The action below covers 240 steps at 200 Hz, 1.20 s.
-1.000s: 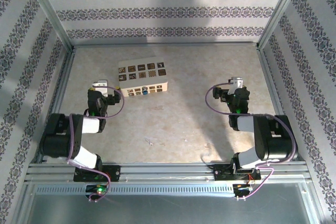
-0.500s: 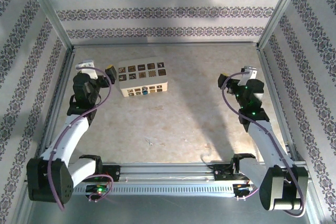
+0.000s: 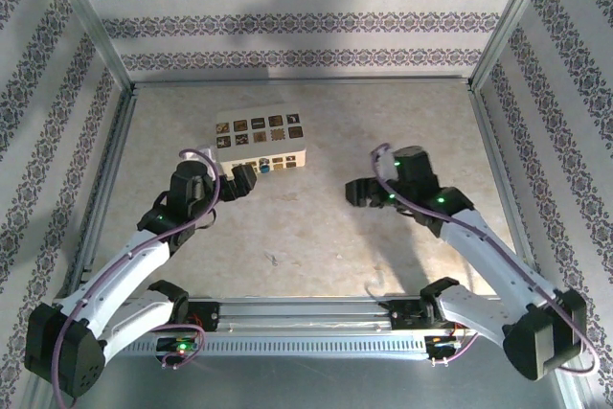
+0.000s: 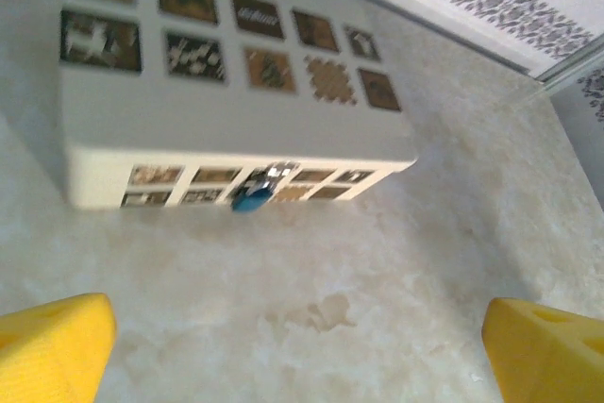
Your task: Unlock a padlock with a key
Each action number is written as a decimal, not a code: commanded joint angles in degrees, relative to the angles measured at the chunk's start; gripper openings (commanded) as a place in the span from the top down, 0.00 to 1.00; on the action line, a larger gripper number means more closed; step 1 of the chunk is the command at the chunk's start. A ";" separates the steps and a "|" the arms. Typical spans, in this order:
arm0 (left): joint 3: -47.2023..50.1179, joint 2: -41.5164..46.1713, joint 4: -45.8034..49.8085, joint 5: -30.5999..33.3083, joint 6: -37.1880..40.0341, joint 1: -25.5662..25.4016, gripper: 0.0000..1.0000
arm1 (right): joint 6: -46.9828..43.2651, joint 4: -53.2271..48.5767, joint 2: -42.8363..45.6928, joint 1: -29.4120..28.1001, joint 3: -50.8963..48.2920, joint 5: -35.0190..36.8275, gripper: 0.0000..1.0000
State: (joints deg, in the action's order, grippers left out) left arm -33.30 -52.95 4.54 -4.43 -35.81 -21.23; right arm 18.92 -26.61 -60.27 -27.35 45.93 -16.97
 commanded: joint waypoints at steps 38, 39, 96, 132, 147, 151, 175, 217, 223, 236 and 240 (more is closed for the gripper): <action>10.33 3.01 -4.32 -1.07 -18.25 -1.01 0.01 | -8.64 -9.28 -17.21 -20.65 9.81 0.48 0.28; 10.48 3.11 -4.29 -1.00 -18.42 -1.05 0.01 | -8.73 -9.31 -17.54 -20.90 9.98 0.46 0.28; 14.32 8.32 0.93 8.68 -25.93 -1.00 0.01 | -17.28 -16.48 -32.98 -30.66 21.45 -0.33 0.40; 16.86 13.29 2.16 12.89 -29.82 -0.42 0.01 | -21.81 -23.41 -41.85 -33.86 29.74 2.11 0.46; 16.54 14.82 4.36 13.67 -29.93 0.11 0.01 | -23.14 -24.41 -44.31 -35.02 31.92 2.74 0.46; 16.44 15.08 5.00 13.79 -29.91 0.29 0.01 | -23.50 -24.63 -44.87 -35.28 32.44 3.15 0.46; 15.73 15.94 7.59 13.97 -29.85 0.92 0.01 | -25.30 -26.23 -48.30 -36.36 35.44 4.82 0.49; 14.41 16.03 10.29 14.41 -28.70 2.22 0.01 | -28.00 -29.15 -53.36 -37.52 39.93 5.93 0.54; 14.34 16.03 10.57 14.46 -28.62 2.38 0.01 | -28.29 -29.36 -53.88 -37.76 40.46 6.06 0.55; 14.38 16.12 10.92 14.45 -28.83 2.74 0.01 | -28.74 -30.11 -55.06 -38.18 41.52 6.24 0.57; 14.40 16.19 11.06 14.53 -28.95 2.82 0.01 | -28.84 -30.23 -55.31 -38.27 41.73 6.29 0.57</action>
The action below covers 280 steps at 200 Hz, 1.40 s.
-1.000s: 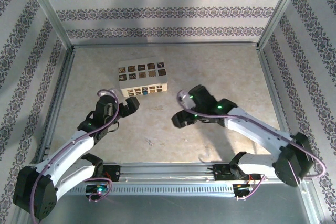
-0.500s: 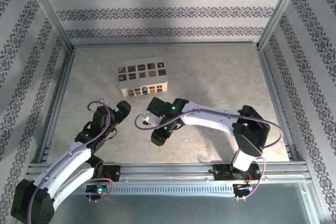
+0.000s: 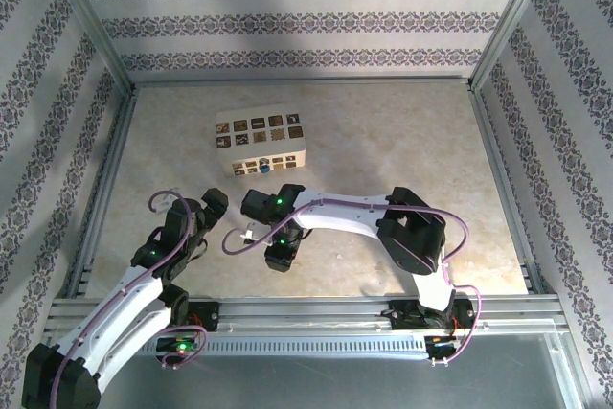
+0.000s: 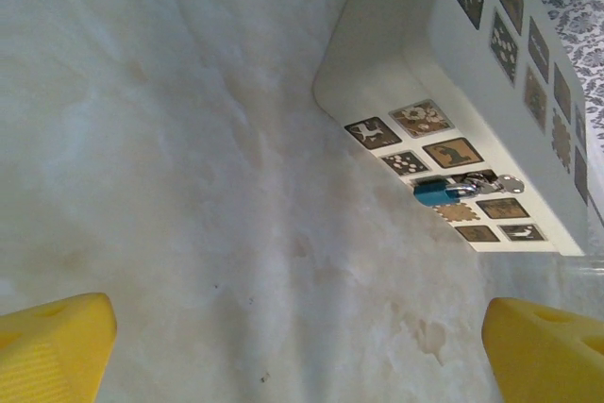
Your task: Unlock a padlock with a key
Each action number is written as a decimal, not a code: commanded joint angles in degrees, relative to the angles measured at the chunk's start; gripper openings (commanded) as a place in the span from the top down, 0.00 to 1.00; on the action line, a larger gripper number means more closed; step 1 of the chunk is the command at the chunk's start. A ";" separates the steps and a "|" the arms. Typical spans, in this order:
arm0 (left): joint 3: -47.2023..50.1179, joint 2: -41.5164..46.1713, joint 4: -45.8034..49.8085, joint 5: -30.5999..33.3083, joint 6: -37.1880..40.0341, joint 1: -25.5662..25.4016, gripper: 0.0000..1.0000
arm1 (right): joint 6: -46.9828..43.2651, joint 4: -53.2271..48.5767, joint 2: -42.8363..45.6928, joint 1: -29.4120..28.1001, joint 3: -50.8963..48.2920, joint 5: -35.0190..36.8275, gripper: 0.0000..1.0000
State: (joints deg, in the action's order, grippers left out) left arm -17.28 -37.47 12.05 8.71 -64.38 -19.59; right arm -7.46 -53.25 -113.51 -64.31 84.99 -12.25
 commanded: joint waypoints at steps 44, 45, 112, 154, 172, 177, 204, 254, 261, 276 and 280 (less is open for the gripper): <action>-1.57 1.17 5.80 2.43 -0.89 2.75 0.01 | -2.76 -3.62 -3.76 -1.42 3.60 1.97 0.60; -1.60 1.17 5.84 2.44 -0.91 2.78 0.01 | -2.79 -3.61 -3.79 -1.33 3.60 1.97 0.60; -2.19 1.20 8.01 2.92 -0.56 5.03 0.01 | -4.04 -3.70 -6.16 -1.32 5.70 2.06 0.64; -3.00 1.24 8.95 3.12 0.87 6.31 0.01 | -5.00 -3.79 -6.97 -1.34 6.33 1.36 0.65; -3.20 1.17 8.96 3.07 1.19 6.90 0.01 | -5.44 -3.92 -7.46 -1.39 6.80 0.92 0.65; -3.20 1.17 8.95 2.98 1.27 6.99 0.01 | -5.53 -4.03 -7.64 -1.42 7.00 0.91 0.65; -3.46 1.09 8.78 2.83 1.52 7.35 0.01 | -6.32 -4.48 -8.65 -2.00 8.11 1.26 0.66; -4.51 1.09 9.70 2.42 2.87 7.74 0.01 | -6.42 -5.01 -10.92 -2.59 10.14 2.58 0.70; -4.76 1.09 9.98 2.45 3.01 7.78 0.01 | -6.35 -5.10 -11.15 -2.66 10.28 2.74 0.71; -5.04 1.09 10.35 2.45 3.29 7.81 0.01 | -6.18 -5.12 -11.34 -2.64 10.45 3.02 0.72; -5.11 1.09 10.40 2.45 3.34 7.82 0.01 | -6.16 -5.12 -11.41 -2.62 10.46 3.09 0.72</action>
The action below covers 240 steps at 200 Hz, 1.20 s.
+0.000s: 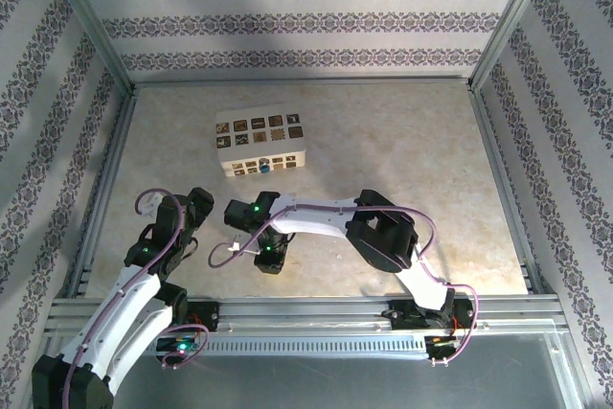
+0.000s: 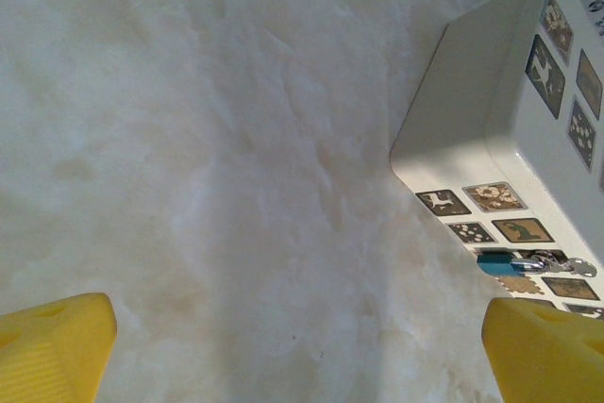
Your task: Unlock a padlock with a key
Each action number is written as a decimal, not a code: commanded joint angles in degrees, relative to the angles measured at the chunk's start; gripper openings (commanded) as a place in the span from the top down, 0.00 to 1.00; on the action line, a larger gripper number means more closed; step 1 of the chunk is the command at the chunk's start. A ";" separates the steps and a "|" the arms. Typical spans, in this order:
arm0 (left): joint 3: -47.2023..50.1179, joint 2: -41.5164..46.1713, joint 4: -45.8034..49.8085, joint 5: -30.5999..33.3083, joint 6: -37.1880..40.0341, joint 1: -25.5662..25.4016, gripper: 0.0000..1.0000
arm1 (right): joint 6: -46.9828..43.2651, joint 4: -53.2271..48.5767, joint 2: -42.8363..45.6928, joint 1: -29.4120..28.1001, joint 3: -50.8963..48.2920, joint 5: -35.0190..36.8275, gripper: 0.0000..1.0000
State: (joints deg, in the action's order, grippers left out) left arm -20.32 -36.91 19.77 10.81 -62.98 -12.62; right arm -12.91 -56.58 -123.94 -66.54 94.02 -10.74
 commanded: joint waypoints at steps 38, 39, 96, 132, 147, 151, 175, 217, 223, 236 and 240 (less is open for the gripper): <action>-2.09 0.52 2.73 0.28 1.90 0.87 0.01 | -0.38 -2.40 -1.67 -0.36 1.78 2.44 0.73; -2.09 0.52 2.73 0.27 1.90 0.90 0.01 | -0.37 -2.44 -1.71 -0.40 1.78 2.46 0.73; -2.45 0.52 3.08 0.38 2.49 1.04 0.01 | -0.28 -3.01 -2.45 -0.35 1.52 3.54 0.83; -3.27 0.60 3.87 0.48 3.47 1.11 0.01 | 0.61 -2.43 -1.21 0.43 0.44 2.59 0.96; -3.55 0.61 4.11 0.48 3.82 1.07 0.01 | 1.28 -1.75 -0.14 1.12 -0.52 2.49 1.00; -3.58 0.61 4.14 0.47 3.83 1.09 0.01 | 1.45 -1.43 0.34 1.28 -0.85 2.40 1.00; -3.85 0.61 3.92 0.31 4.08 1.08 0.01 | 3.13 0.99 4.02 2.96 -3.22 2.04 1.00; -4.36 0.27 1.07 -2.22 5.31 1.12 0.01 | 6.01 5.49 11.78 6.75 -8.21 0.25 1.00; -4.59 0.04 0.53 -2.80 5.53 1.13 0.01 | 6.37 6.23 12.93 7.39 -8.98 -0.08 1.00; -5.27 -0.83 -0.53 -4.34 6.00 1.18 0.01 | 6.98 7.21 15.59 8.90 -10.49 -0.68 1.00; -5.55 -1.21 -0.87 -4.78 6.15 1.13 0.01 | 7.14 7.36 16.06 9.27 -10.78 -0.66 1.00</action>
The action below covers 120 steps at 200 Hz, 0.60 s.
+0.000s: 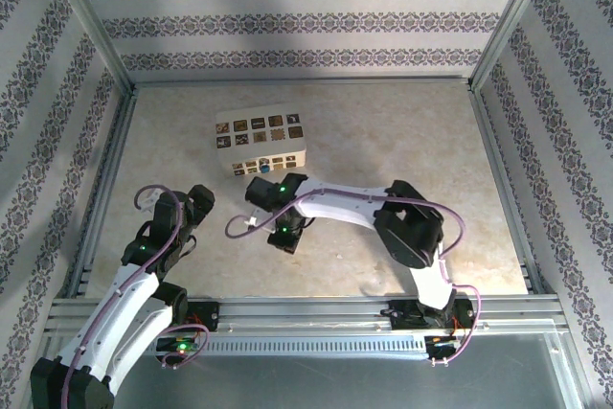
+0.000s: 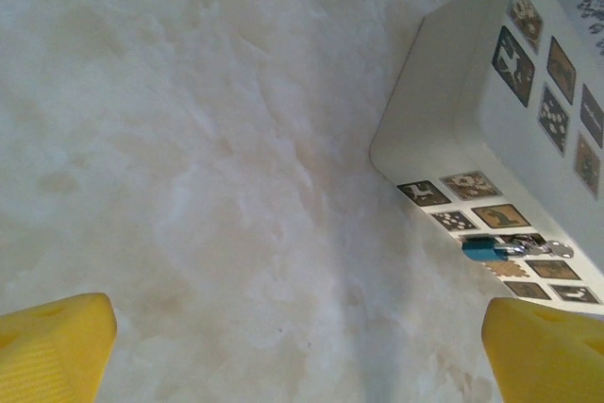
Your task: Unlock a padlock with a key
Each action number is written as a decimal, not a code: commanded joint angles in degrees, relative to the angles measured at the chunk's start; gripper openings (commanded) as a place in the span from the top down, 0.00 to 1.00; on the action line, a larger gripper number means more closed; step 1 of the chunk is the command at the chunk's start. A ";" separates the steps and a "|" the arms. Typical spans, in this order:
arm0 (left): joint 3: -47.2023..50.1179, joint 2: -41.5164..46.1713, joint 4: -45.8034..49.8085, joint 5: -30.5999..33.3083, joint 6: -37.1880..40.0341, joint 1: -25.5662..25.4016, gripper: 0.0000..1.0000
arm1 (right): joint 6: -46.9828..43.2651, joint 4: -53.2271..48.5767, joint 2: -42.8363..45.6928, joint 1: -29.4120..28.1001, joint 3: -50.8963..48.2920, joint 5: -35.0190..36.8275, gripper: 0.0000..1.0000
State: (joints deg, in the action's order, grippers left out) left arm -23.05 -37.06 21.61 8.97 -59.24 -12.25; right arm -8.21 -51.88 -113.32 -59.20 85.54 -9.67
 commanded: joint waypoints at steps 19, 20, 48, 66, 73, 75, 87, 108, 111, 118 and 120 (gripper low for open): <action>-4.36 -3.70 -4.54 -5.85 2.99 0.81 0.01 | 2.99 3.32 8.77 4.13 -3.75 -1.95 1.00; -4.50 -3.89 -4.68 -6.05 2.99 0.77 0.01 | 3.05 3.39 8.93 4.29 -3.86 -1.94 1.00; -7.32 -9.39 -9.39 -12.44 2.50 0.78 0.00 | 3.92 4.31 13.45 7.76 -5.35 -2.84 1.00; -9.27 -13.08 -12.63 -17.12 0.78 0.80 0.01 | 4.80 5.47 16.30 10.12 -6.28 -3.50 1.00; -9.97 -14.62 -13.85 -18.70 -0.63 0.73 0.02 | 5.25 6.09 17.39 11.05 -6.66 -3.88 1.00; -10.23 -15.02 -14.11 -19.09 -1.21 0.73 0.02 | 5.40 6.26 17.66 11.41 -6.80 -4.02 1.00; -11.59 -17.62 -14.86 -21.18 -5.76 0.72 0.02 | 6.45 7.61 19.65 13.28 -7.60 -4.87 1.00; -14.26 -22.41 -18.40 -27.11 -12.44 0.43 0.02 | 8.63 10.74 23.01 16.59 -9.30 -6.77 1.00; -14.67 -23.11 -18.83 -27.83 -13.05 0.31 0.02 | 8.89 11.27 23.45 17.04 -9.60 -7.03 1.00; -15.65 -24.51 -19.75 -29.27 -14.99 -0.16 0.02 | 9.72 12.54 24.55 17.99 -10.17 -7.49 1.00; -15.92 -24.96 -20.06 -29.65 -15.50 -0.32 0.02 | 9.99 12.93 24.88 18.29 -10.38 -7.65 1.00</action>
State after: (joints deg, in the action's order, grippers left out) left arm -35.35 -58.46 8.40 -12.40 -65.52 -12.25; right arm -2.04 -43.81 -92.64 -43.64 77.21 -14.20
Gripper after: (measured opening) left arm 0.983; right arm 0.044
